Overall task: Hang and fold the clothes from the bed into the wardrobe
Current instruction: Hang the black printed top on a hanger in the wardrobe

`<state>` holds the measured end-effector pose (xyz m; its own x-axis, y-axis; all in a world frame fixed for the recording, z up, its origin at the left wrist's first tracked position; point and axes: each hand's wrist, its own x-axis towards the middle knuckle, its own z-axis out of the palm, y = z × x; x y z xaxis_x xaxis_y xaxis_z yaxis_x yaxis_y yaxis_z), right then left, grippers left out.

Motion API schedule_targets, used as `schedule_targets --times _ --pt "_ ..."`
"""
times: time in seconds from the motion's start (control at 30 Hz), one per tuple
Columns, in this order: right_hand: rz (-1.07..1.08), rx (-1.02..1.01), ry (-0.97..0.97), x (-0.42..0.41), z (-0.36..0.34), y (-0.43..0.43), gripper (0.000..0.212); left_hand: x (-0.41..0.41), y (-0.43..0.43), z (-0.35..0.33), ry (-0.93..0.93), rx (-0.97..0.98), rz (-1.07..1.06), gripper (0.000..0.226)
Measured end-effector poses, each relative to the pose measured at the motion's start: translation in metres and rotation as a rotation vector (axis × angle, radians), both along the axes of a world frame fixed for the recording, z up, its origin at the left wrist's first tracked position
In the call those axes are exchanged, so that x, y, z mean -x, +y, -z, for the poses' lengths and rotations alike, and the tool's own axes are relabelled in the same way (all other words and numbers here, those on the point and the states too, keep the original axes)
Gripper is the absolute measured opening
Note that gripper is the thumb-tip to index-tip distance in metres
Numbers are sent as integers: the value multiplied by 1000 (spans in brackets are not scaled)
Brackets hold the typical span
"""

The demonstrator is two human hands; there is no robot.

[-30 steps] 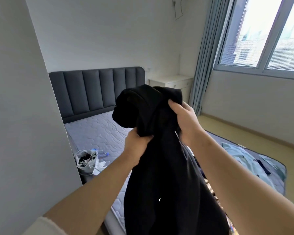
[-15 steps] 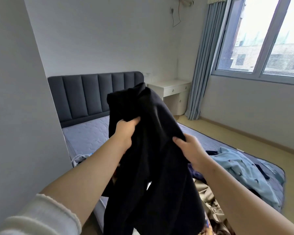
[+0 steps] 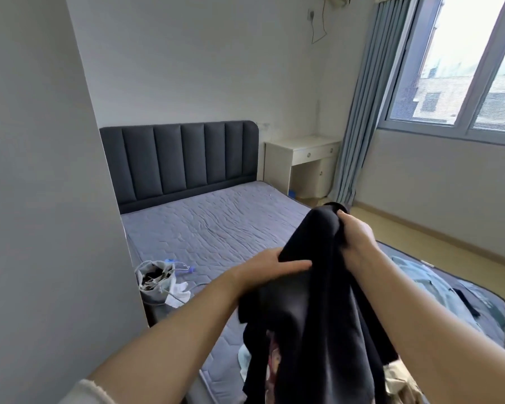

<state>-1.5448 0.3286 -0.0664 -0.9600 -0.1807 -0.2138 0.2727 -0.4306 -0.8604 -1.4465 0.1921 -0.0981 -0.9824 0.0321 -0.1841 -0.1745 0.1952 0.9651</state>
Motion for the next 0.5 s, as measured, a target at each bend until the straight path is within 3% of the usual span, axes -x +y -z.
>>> schedule_targets --times 0.07,0.13,0.27,0.33,0.43,0.5 --pt "-96 56 41 -7 4 -1 22 8 2 -3 39 -41 -147 25" --pt "-203 -45 176 -20 6 -1 16 16 4 -6 34 -111 -345 29" --pt "-494 -290 414 -43 12 8 64 32 -4 -16 -110 -323 -599 42" --pt "-604 -307 479 -52 11 14 70 32 -6 -25 -157 -323 -545 45" --pt "-665 -325 544 -59 10 18 87 32 -7 -39 -76 -349 -466 34" --pt "-608 -471 601 -61 10 11 72 29 -6 -46 -19 -445 -378 33"
